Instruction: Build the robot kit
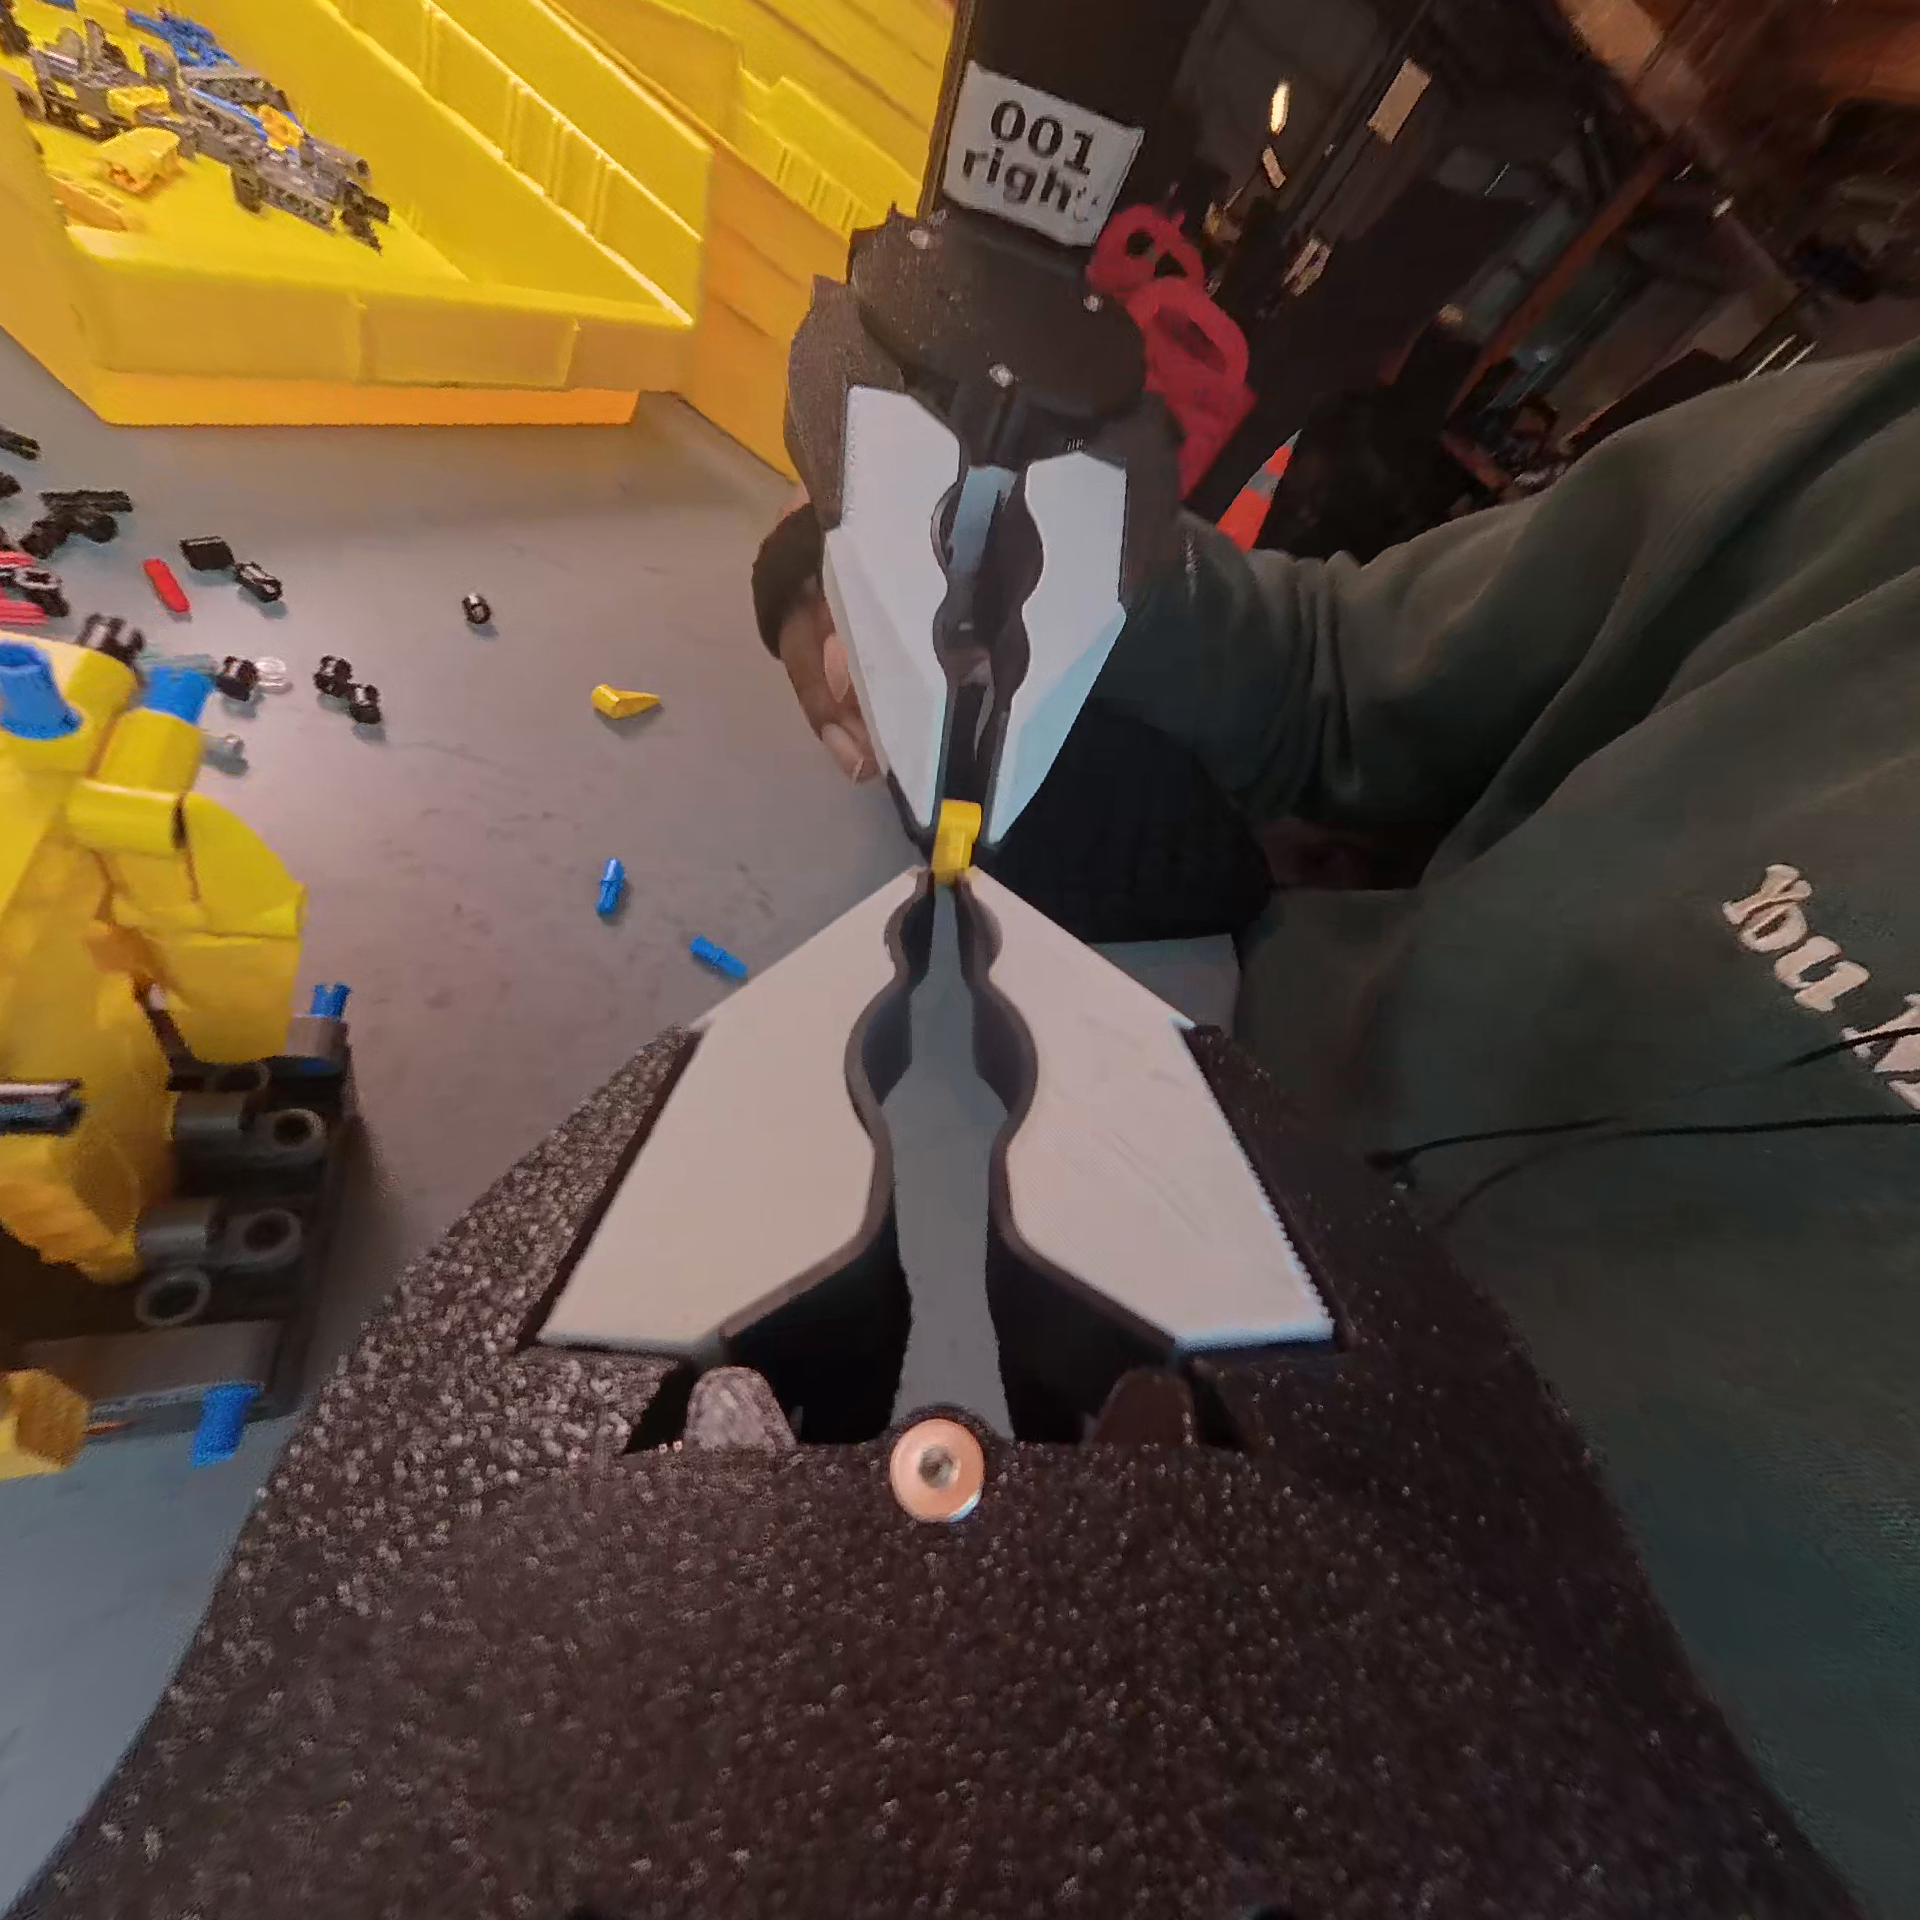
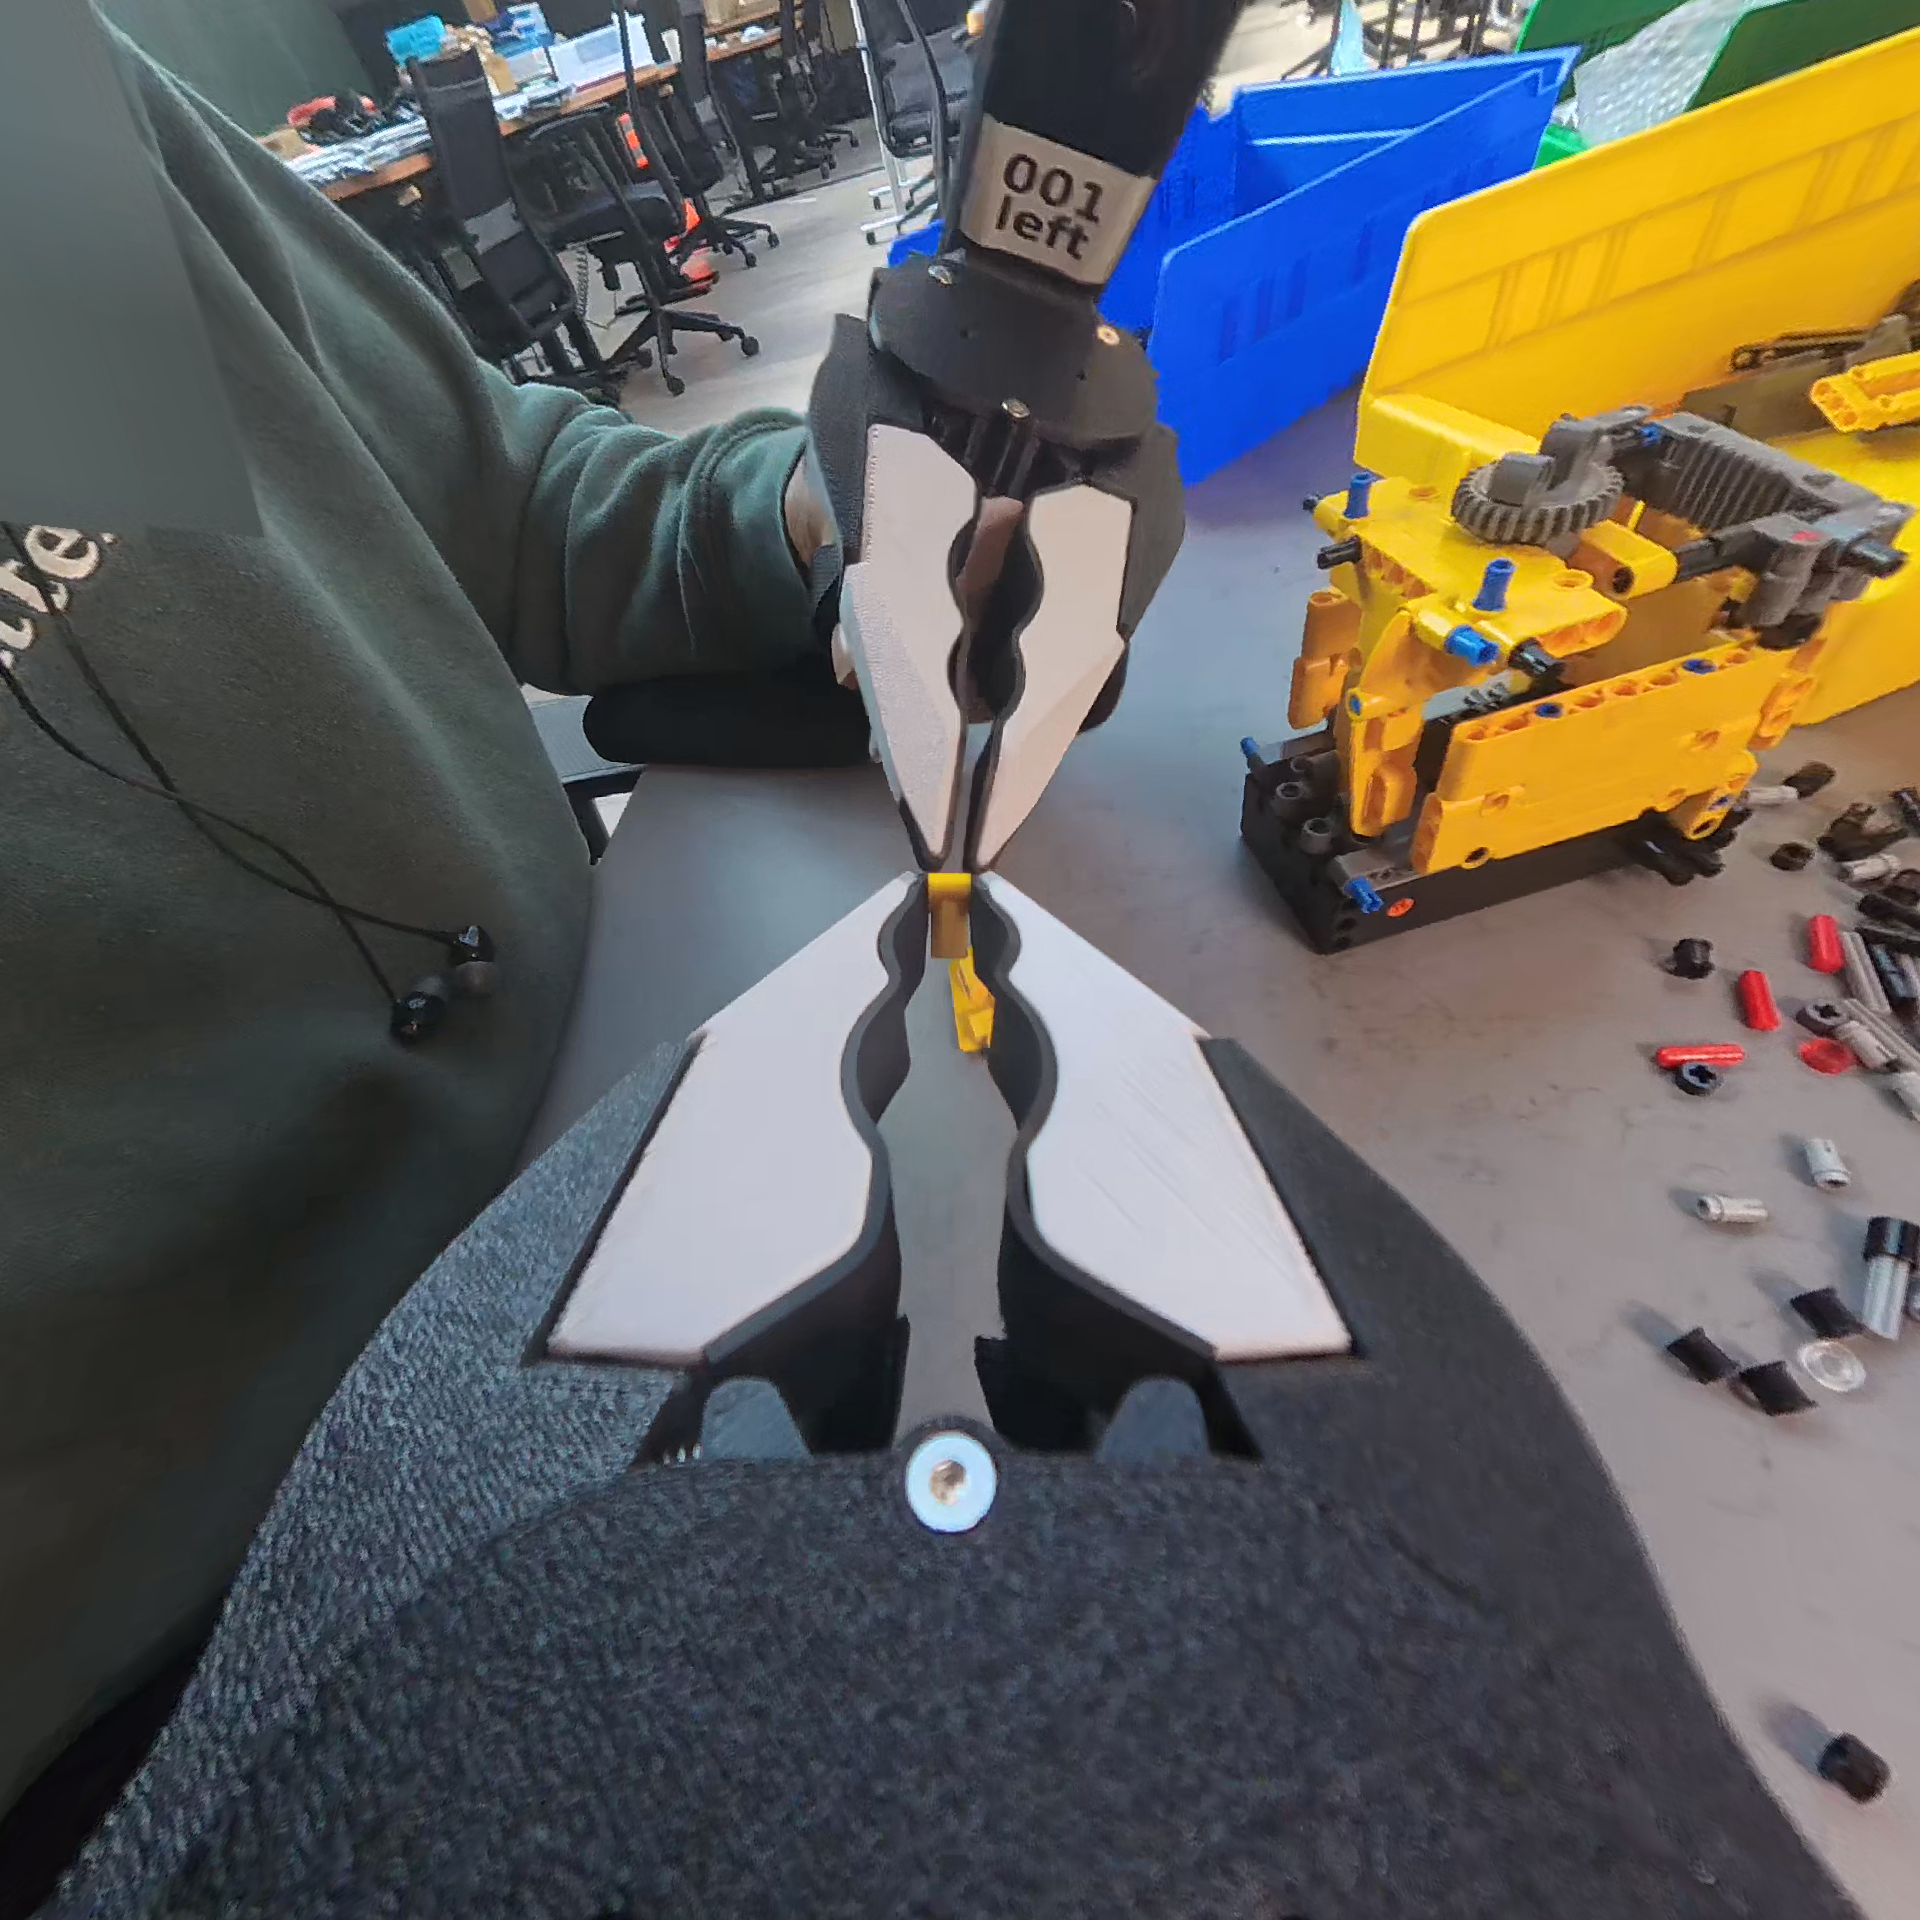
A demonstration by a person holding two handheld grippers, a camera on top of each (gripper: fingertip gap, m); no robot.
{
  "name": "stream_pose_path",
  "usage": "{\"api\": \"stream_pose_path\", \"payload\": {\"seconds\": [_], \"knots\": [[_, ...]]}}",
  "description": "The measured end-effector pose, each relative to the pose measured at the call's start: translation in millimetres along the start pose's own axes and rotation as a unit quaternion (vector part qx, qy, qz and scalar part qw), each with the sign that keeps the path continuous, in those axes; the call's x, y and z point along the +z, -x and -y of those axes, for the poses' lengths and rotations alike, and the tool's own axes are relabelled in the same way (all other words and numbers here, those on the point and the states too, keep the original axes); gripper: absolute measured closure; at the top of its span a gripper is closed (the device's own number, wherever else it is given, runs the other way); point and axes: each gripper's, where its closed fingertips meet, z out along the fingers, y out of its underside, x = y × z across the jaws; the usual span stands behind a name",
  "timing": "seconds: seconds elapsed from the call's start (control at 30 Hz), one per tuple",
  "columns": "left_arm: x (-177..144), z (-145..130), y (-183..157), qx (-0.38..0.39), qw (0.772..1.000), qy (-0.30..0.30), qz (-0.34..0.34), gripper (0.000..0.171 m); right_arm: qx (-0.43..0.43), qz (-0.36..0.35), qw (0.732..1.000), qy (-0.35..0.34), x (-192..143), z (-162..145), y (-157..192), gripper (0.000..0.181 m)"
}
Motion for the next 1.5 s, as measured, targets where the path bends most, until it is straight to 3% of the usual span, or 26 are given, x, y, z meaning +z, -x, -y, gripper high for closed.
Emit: {"api": "stream_pose_path", "payload": {"seconds": [0.23,0.4,0.5,0.83,1.0,1.1,1.5], "knots": [[1,-61,27,0.054,0.976,0.189,0.090,0.153,0.038,-0.042,0.998,0.003,-13,-9,-26,0.174],[6,-77,33,0.076,0.962,0.234,0.117,0.151,0.051,-0.048,0.998,-0.008,-16,-9,-31,0.174],[6,-77,38,0.112,0.953,0.239,0.149,0.160,0.057,-0.044,0.997,-0.014,-16,-8,-32,0.174],[12,-69,43,0.247,0.919,0.233,0.202,0.162,0.063,-0.042,0.997,-0.002,-10,-16,-33,0.174],[-7,3,33,0.325,0.905,0.065,0.268,0.162,0.082,-0.030,0.991,-0.100,-21,14,-31,0.175],[-17,22,26,0.343,0.892,0.024,0.292,0.162,0.096,-0.021,0.985,-0.144,-24,28,-30,0.175],[-13,19,26,0.346,0.887,0.042,0.304,0.162,0.119,-0.016,0.984,-0.130,-15,27,-28,0.175]]}}
